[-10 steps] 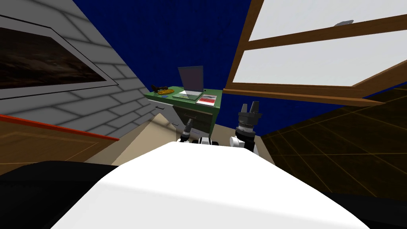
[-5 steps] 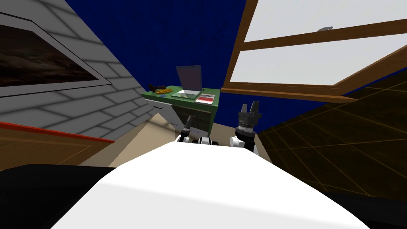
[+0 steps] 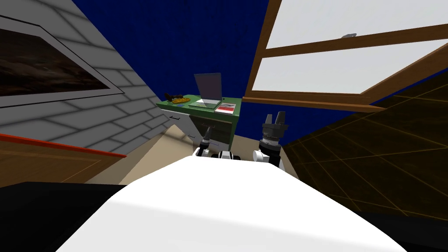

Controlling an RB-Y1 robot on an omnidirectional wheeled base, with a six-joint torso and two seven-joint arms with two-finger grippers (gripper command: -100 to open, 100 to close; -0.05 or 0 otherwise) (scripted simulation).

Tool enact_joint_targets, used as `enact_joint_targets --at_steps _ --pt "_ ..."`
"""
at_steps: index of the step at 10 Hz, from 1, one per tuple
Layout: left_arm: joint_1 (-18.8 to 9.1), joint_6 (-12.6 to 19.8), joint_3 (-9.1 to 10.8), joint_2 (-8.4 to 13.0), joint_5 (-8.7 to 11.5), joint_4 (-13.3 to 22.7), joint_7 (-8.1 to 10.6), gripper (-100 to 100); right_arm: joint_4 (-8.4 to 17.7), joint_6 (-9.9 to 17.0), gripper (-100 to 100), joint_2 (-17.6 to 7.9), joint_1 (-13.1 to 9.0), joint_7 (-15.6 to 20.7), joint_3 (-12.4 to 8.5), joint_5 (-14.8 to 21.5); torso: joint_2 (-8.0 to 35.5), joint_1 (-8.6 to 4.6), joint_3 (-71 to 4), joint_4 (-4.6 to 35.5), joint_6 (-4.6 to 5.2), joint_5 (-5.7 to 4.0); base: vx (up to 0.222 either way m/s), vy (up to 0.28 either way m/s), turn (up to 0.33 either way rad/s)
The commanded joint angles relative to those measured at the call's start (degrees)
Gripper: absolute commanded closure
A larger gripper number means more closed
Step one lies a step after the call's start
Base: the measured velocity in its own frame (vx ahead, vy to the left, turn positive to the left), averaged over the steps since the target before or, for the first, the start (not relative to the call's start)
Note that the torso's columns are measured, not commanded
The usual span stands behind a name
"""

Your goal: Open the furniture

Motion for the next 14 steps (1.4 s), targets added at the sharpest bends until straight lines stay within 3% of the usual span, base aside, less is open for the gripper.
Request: enact_joint_targets --at_steps 1,4,6,10,11,12,14 --pt "2.68 -2.42 -0.99 0.34 -0.22 -0.49 0.21 100 0.0 0.0 0 0.0 0.0 0.0 0.0 0.0 0.19 -0.25 0.09 0.17 0.12 -0.14 0.08 0.019 0.031" --pt "7.04 -5.86 -2.78 0.46 -0.72 -1.42 0.26 100 0.0 0.0 0 0.0 -0.01 0.0 0.0 0.0 0.19 -0.15 0.15 -0.03 0.02 -0.06 0.066 0.009 0.073" --pt "6.26 -2.6 -2.64 0.94 -0.7 -4.43 1.38 100 0.0 0.0 0 0.0 -0.01 0.0 0.01 0.0 0.15 -0.16 0.12 -0.02 0.06 -0.06 -0.038 0.006 0.018" --pt "5.86 0.5 -2.75 1.81 -1.0 -7.11 2.4 100 0.01 0.01 0 0.0 -0.04 0.0 0.0 0.0 0.54 -0.26 0.29 0.33 0.05 -0.16 -0.171 0.023 0.018" --pt "6.25 0.14 -2.72 1.72 -0.95 -6.0 2.26 100 0.01 0.01 0 0.0 -0.03 0.0 0.0 0.0 0.52 -0.28 0.23 0.43 0.03 -0.22 -0.076 0.022 0.001" --pt "6.7 0.16 -4.73 0.98 1.78 -6.03 -0.51 100 0.01 0.01 0 0.0 -0.02 0.0 0.01 0.0 0.25 -0.32 0.11 0.32 0.03 -0.2 -0.037 0.095 -0.227" --pt "6.7 0.16 -4.73 0.98 1.78 -6.03 -2.27 100 0.0 0.0 0 -0.01 -0.02 0.0 0.0 0.0 0.29 -0.28 0.13 0.22 0.13 -0.14 -0.039 0.079 -0.081"
